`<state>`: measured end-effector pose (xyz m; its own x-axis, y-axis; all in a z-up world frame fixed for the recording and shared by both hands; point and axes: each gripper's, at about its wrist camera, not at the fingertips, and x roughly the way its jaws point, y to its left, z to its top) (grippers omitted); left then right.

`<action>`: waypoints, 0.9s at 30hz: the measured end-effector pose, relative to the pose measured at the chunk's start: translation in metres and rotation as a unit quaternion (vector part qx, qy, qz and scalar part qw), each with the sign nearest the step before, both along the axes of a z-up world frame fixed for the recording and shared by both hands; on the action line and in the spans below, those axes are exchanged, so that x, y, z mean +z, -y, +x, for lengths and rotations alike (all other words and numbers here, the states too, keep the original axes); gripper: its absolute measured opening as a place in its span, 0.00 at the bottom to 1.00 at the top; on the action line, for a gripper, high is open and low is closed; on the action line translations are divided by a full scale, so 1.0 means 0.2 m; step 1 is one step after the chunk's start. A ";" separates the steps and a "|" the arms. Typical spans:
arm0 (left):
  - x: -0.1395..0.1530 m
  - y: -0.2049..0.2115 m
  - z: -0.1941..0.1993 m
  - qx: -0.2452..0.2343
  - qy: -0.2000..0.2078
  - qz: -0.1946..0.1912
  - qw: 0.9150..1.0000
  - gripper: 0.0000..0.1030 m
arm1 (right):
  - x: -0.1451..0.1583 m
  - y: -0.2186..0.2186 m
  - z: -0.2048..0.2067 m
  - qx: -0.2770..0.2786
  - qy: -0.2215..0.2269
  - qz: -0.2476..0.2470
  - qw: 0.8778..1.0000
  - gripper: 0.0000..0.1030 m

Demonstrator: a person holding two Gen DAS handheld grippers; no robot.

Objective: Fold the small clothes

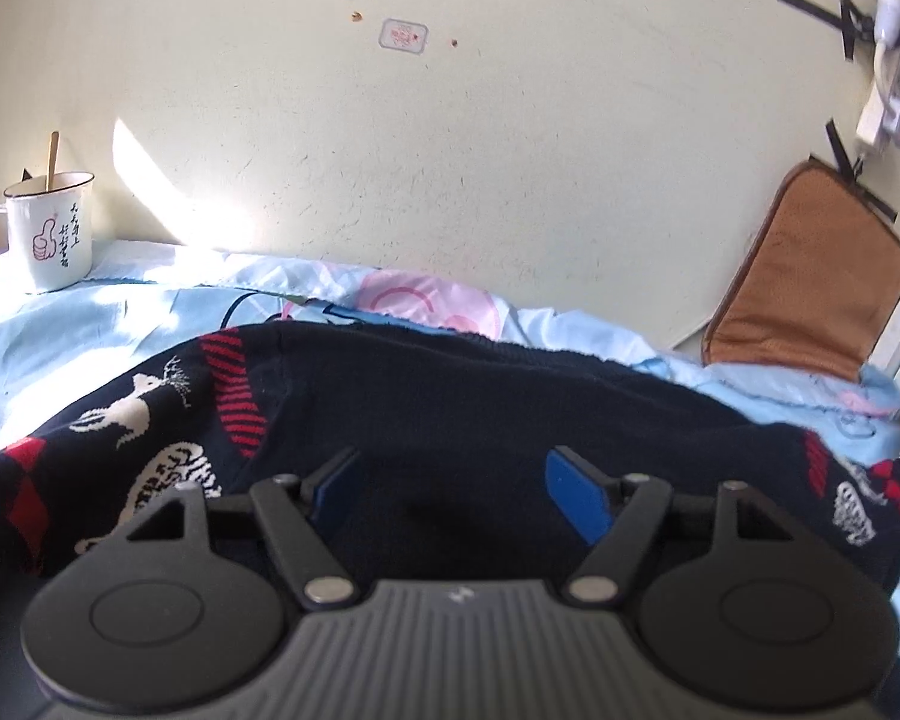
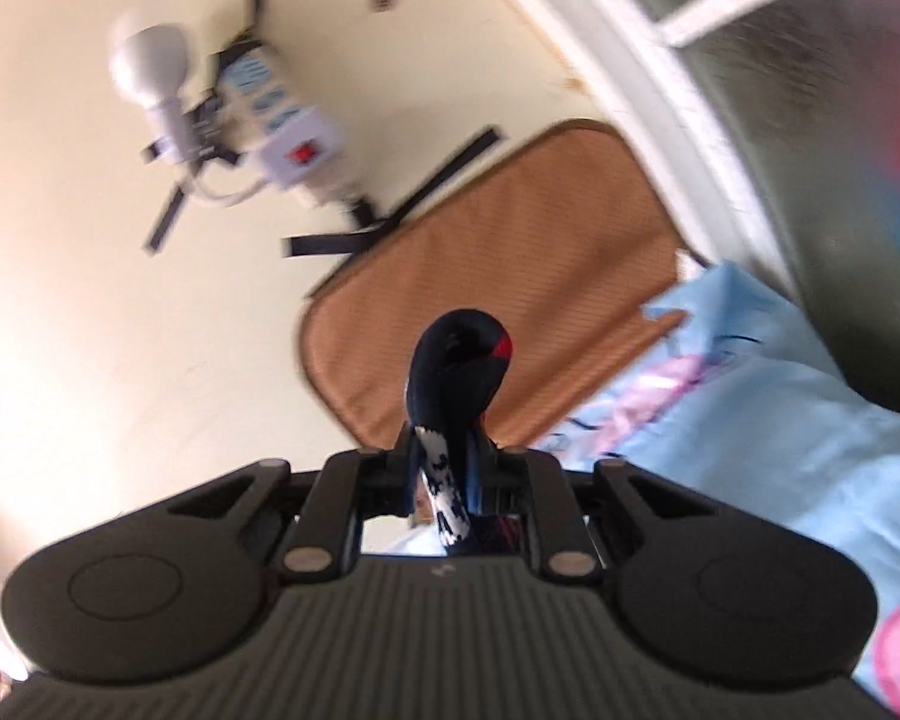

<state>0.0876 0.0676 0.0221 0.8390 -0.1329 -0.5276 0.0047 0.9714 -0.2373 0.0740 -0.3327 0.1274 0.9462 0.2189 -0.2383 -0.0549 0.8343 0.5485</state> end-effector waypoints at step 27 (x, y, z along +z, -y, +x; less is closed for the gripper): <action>-0.03 -0.13 0.00 -0.120 -0.037 -0.162 0.979 0.96 | -0.50 -0.34 0.30 0.110 -0.189 -0.046 0.975 0.55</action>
